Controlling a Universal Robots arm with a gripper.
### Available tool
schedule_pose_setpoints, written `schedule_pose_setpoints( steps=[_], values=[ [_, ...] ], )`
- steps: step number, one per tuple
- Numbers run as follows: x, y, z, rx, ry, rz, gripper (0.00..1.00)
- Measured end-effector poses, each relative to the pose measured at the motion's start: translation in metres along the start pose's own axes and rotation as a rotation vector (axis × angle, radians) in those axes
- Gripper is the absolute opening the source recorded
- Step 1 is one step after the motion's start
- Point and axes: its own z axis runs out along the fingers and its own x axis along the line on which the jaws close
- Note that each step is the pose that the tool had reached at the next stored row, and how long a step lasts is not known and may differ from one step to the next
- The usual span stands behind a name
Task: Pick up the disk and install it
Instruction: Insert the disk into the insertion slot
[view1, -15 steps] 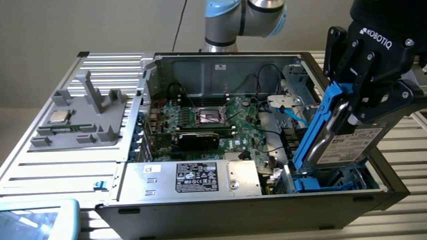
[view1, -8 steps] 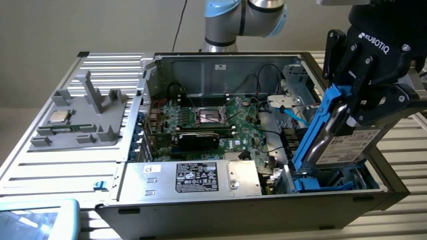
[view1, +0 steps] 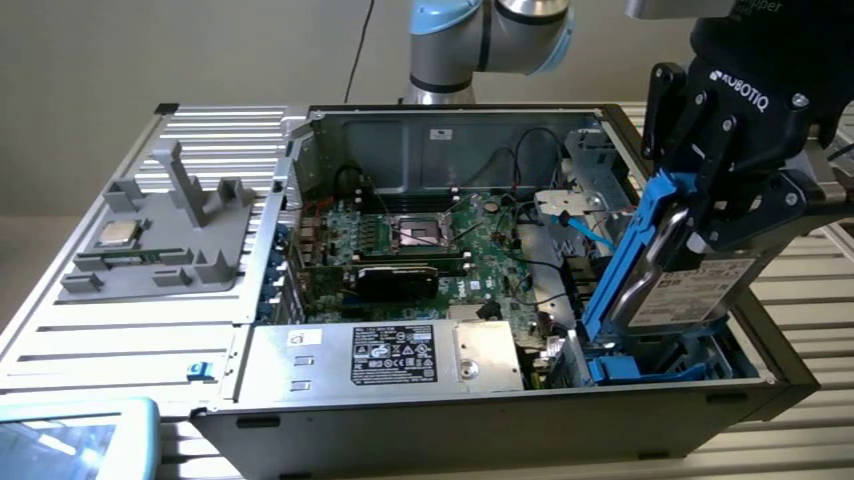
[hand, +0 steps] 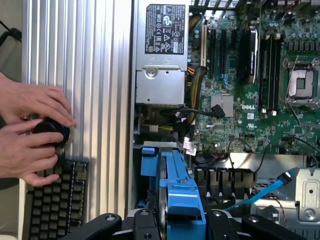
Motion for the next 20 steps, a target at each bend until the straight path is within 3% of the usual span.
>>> schedule_pose_setpoints(
  steps=[20],
  values=[
    [-0.002,0.0001,0.0081,0.0,-0.0003,0.0,0.37]
  ],
)
